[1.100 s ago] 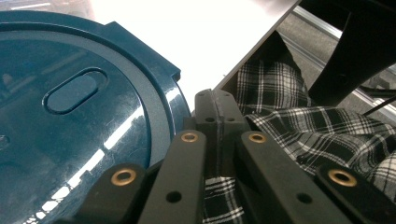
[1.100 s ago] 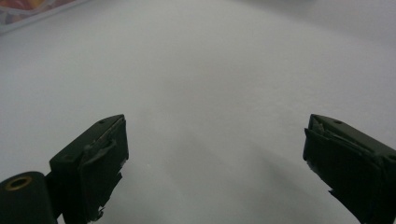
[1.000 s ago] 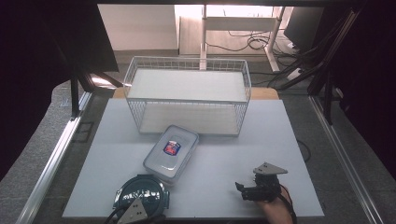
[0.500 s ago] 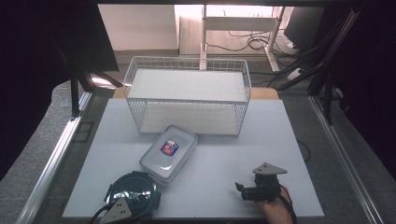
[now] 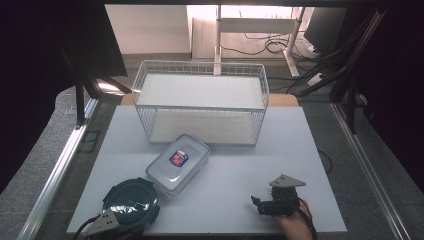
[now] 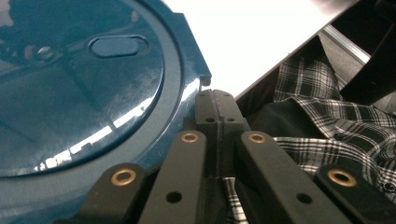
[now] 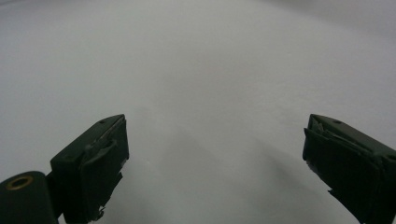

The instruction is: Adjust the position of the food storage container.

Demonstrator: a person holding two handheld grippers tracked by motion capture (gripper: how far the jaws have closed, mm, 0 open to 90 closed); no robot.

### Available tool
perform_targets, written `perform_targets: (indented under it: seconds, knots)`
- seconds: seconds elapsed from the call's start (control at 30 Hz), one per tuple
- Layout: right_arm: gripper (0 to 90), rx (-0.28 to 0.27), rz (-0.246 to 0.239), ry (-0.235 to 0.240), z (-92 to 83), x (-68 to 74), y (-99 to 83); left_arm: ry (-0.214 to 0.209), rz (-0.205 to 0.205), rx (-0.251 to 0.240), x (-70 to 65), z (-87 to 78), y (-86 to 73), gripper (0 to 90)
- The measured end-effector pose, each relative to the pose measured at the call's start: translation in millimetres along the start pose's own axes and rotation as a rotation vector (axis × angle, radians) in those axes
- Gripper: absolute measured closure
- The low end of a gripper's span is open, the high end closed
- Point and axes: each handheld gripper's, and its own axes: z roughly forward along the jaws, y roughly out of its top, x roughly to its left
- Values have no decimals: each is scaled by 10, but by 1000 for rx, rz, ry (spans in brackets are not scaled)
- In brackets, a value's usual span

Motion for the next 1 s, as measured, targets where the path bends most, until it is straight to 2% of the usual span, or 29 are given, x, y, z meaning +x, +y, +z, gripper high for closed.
perform_targets:
  seconds: [0.13,0.17,0.27,0.3,0.33,0.4,0.43,0.47,0.53,0.6,0.67,0.7,0.73,0.77,0.87,0.97,1.0]
  knots:
    - [71,4,-6,1,9,6,3,45,-41,-15,175,-132,-64,900]
    - [71,4,-6,1,9,6,3,45,-41,-15,175,-132,-64,900]
    - [72,6,-6,7,24,16,8,116,-86,-41,329,-235,-109,900]
    - [72,6,-6,7,24,16,8,116,-86,-41,329,-235,-109,900]
    - [72,11,-7,13,31,19,10,151,-96,-49,344,-262,-115,900]
    - [73,13,-9,15,38,24,12,158,-94,-62,315,-281,-98,900]
    - [73,13,-9,15,38,24,12,158,-94,-62,315,-281,-98,900]
    - [73,12,-10,17,42,26,14,80,-84,-87,240,-285,-59,900]
    - [74,13,-10,17,43,25,13,52,-55,-87,140,-229,-10,900]
    - [74,14,-9,17,44,25,12,50,-45,-75,111,-166,13,900]
    - [75,15,-10,19,45,26,11,92,-45,-46,131,-27,18,900]
    - [75,15,-10,19,45,26,11,92,-45,-46,131,-27,18,900]
    - [76,13,-14,23,44,28,13,128,-43,-36,178,38,-3,900]
    - [77,12,-15,23,44,30,14,108,-53,-49,202,43,-9,900]
    - [77,10,-13,26,38,36,19,118,-34,-49,212,55,18,900]
    - [77,7,-17,30,36,41,21,98,-38,-57,269,66,40,900]
    - [77,6,-16,32,34,45,23,88,-41,-59,324,72,63,900]
